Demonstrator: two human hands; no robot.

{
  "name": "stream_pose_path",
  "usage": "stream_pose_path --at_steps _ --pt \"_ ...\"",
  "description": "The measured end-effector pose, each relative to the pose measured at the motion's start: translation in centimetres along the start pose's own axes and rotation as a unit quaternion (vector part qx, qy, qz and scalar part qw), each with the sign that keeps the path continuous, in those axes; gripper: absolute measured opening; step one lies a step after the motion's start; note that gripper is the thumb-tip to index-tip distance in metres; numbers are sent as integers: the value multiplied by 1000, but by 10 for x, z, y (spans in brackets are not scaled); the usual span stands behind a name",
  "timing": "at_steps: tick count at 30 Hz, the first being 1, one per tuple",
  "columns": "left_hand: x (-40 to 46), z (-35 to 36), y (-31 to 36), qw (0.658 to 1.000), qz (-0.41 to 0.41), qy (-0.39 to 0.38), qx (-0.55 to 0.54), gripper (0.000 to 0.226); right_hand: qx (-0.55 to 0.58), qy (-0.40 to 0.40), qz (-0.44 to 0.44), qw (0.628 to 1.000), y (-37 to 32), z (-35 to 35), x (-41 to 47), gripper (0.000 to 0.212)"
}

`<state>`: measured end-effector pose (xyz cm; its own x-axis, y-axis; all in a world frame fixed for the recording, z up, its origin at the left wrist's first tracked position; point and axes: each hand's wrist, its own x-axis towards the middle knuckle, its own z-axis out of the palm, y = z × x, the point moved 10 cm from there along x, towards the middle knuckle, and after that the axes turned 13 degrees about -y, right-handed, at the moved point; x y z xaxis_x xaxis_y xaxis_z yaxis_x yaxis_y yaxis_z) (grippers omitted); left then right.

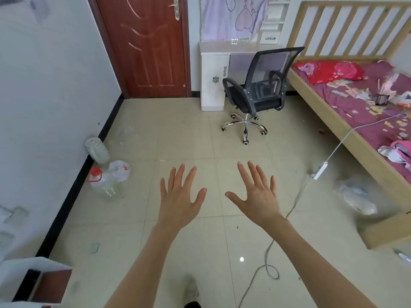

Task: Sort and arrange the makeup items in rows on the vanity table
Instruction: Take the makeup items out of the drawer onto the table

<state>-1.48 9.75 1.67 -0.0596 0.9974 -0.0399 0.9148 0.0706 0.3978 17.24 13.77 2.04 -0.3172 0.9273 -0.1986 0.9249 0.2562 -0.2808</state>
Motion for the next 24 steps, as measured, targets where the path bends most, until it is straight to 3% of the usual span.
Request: stream_pose_path --at_steps 10,18,24 --pt "168 -54 -53 999 23 -3 27 63 9 32 -7 999 -37 -43 167 83" --pt "282 -39 -71 998 22 -52 37 66 -10 0 7 1000 -20 -57 288 83" --pt "405 -48 -69 998 9 -35 43 66 -22 7 -3 1000 7 -95 404 82"
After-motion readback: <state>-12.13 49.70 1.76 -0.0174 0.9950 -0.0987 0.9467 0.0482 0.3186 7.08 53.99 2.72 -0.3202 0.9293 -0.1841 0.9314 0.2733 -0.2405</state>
